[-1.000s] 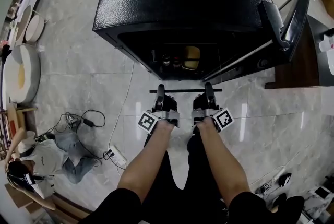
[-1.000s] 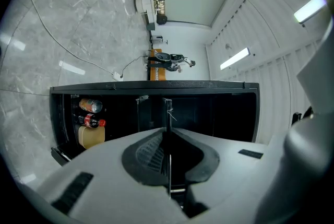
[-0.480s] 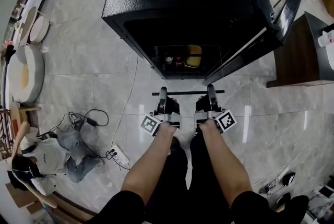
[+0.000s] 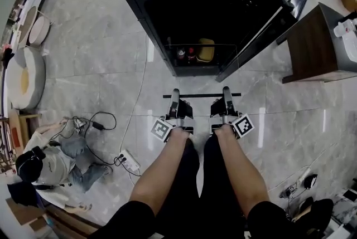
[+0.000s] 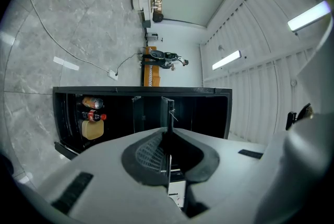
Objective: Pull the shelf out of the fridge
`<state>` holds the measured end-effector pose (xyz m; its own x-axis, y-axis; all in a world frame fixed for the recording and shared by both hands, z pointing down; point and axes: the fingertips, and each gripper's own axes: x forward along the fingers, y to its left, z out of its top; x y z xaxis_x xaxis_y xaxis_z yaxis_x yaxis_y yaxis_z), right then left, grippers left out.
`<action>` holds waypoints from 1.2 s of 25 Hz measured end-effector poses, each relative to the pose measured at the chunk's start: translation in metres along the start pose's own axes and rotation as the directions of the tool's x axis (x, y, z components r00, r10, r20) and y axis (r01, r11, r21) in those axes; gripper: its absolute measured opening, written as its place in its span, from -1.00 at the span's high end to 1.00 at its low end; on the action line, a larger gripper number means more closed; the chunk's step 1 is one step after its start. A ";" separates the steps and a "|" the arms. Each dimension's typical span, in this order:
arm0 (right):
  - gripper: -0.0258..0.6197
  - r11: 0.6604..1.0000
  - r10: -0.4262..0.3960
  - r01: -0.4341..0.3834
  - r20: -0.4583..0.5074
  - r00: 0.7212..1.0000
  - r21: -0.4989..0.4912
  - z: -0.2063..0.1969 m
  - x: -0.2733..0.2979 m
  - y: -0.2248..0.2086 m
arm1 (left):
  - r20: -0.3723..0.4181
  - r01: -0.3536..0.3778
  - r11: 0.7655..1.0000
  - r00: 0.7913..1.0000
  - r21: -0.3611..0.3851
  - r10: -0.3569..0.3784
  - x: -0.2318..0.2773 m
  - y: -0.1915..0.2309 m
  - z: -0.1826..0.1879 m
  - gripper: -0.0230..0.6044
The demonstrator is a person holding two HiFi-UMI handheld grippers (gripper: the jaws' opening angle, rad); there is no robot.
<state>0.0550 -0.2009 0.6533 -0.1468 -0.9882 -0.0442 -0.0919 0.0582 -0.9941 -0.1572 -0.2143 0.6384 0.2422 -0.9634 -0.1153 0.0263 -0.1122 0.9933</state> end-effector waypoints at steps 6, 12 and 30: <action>0.82 1.000 -0.005 0.005 0.005 1.000 0.004 0.001 -0.030 0.029 | -0.002 -0.006 1.000 1.000 -0.004 0.006 -0.026 -0.026 -0.011 0.83; 0.82 1.000 0.010 -0.010 -0.006 1.000 -0.009 0.009 -0.064 0.064 | -0.015 0.019 1.000 1.000 0.000 -0.019 -0.051 -0.063 -0.028 0.83; 0.82 1.000 0.024 -0.025 -0.126 0.992 -0.005 0.003 -0.195 0.152 | 0.028 0.034 0.999 0.999 0.014 -0.034 -0.186 -0.160 -0.069 0.83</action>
<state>0.0723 0.0007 0.5105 -0.2720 -0.9607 -0.0552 -0.0936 0.0835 -0.9921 -0.1391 -0.0008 0.5010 0.2138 -0.9654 -0.1493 0.0214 -0.1482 0.9887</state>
